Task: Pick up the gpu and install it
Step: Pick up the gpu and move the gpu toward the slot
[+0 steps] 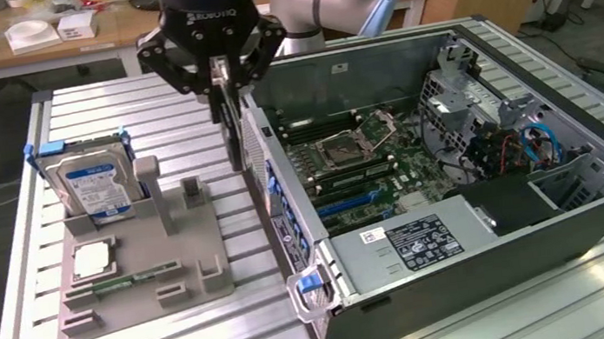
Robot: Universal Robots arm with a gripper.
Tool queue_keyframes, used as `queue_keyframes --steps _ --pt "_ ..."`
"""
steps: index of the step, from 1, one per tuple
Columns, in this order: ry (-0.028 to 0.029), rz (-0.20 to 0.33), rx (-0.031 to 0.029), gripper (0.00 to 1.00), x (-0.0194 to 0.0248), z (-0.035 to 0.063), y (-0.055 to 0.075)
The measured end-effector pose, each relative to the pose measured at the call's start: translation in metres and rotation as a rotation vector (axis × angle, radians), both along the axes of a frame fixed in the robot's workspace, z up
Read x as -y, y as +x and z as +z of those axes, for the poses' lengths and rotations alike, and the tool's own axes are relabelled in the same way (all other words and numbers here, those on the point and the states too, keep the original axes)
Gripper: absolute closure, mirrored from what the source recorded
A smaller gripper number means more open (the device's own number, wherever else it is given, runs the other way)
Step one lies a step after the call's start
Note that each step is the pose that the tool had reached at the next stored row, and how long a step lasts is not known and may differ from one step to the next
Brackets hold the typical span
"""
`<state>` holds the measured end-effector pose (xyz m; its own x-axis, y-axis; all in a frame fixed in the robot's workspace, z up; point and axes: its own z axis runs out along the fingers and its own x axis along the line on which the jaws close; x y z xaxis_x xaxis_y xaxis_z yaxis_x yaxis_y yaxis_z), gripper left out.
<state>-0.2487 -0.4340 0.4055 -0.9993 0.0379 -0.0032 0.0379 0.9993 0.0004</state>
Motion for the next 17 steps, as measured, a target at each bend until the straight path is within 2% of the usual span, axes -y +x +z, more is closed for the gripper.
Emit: queue_keyframes --steps 17 --pt "0.0052 0.000 -0.0054 0.73 0.0000 0.0009 0.057"
